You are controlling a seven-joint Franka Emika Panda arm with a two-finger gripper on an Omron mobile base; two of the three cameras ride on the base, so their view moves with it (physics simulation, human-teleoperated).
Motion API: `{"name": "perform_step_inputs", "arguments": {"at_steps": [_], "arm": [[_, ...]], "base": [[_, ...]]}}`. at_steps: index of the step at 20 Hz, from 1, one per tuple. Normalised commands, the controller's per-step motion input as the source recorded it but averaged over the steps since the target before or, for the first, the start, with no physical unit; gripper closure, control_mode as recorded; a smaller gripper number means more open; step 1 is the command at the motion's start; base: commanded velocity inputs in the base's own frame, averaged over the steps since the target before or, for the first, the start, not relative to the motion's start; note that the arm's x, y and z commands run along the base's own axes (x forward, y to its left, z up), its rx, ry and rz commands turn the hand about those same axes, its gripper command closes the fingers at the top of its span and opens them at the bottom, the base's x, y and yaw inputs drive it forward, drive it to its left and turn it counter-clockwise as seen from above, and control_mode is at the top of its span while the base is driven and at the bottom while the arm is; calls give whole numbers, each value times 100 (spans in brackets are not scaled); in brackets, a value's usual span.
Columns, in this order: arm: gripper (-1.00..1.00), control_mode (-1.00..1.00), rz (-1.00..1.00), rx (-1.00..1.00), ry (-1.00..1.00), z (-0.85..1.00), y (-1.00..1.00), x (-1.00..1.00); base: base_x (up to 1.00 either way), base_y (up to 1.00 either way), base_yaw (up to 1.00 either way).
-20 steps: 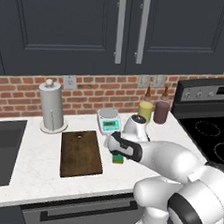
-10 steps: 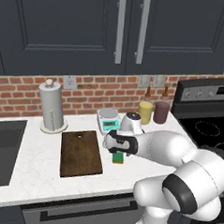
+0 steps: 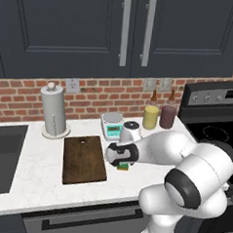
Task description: Pick up the sponge from the counter and clean the cutting board by briefly scrubbing or pressing down on the cutting board. Once finished, release the sponge.
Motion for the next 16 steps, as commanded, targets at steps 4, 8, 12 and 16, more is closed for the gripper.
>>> {"name": "perform_step_inputs", "arguments": {"at_steps": [4, 8, 12, 16], "arm": [[100, -100, 5, 0, 0, -35, 0, 0], [100, -100, 7, 0, 0, -34, 0, 0], [100, -100, 6, 4, 0, -15, -1, 0], [100, -100, 0, 4, 1, -1, 0, 1]], "base": [[0, 0, 0], [0, 0, 0], [0, 0, 0], [0, 0, 0]]}}
